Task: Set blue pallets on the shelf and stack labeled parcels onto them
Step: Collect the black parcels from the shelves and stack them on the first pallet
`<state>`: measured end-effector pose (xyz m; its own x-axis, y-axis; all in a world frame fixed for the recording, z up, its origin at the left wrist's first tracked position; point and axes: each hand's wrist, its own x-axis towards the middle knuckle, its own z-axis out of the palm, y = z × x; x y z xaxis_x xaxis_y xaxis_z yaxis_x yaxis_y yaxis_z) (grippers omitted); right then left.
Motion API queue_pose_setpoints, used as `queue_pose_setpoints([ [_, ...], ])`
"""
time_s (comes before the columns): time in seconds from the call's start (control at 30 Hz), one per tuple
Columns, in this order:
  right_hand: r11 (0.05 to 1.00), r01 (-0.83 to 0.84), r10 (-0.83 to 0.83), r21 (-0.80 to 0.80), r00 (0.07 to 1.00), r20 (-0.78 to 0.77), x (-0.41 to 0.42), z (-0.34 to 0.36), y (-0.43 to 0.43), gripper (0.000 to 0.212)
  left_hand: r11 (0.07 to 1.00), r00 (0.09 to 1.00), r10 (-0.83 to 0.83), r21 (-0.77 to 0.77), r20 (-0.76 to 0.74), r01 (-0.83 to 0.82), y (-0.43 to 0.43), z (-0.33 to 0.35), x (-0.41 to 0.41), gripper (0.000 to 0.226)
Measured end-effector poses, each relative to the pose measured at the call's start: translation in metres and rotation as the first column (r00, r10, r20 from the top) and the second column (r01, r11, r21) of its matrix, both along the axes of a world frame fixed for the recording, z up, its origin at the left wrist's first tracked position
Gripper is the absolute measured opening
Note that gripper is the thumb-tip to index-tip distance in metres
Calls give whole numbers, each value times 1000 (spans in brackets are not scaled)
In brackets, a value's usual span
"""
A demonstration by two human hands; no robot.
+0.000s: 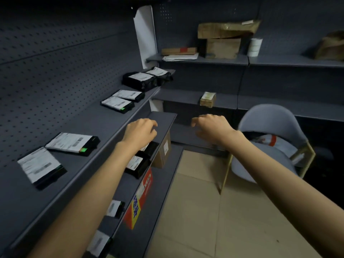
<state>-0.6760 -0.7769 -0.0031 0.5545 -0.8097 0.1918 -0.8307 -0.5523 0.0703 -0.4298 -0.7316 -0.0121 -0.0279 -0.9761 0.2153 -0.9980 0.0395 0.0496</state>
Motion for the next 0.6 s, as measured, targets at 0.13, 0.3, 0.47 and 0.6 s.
queue_pose_setpoints([
  [0.13, 1000, -27, 27, 17, 1000, -16, -17, 0, -93, 26, 999, 999, 46, -10, -10, -46, -84, -5, -18, 36],
  [0.3, 996, -83, 84, 33, 995, -60, -41, 12, -212, 29, 995, 994, 101, 15, -32, -101, -189, 0, -51, 35],
  [0.47, 993, -118, 117, -12, 990, -75, -25, 21, -306, 30, 982, 981, 182, -32, -70, -185, -262, 9, -53, 34],
  [0.6, 979, -204, 202, -4, 975, -93, 21, 12, -355, 31, 959, 958, 282, -26, -53, -284, -303, 10, -16, 33],
])
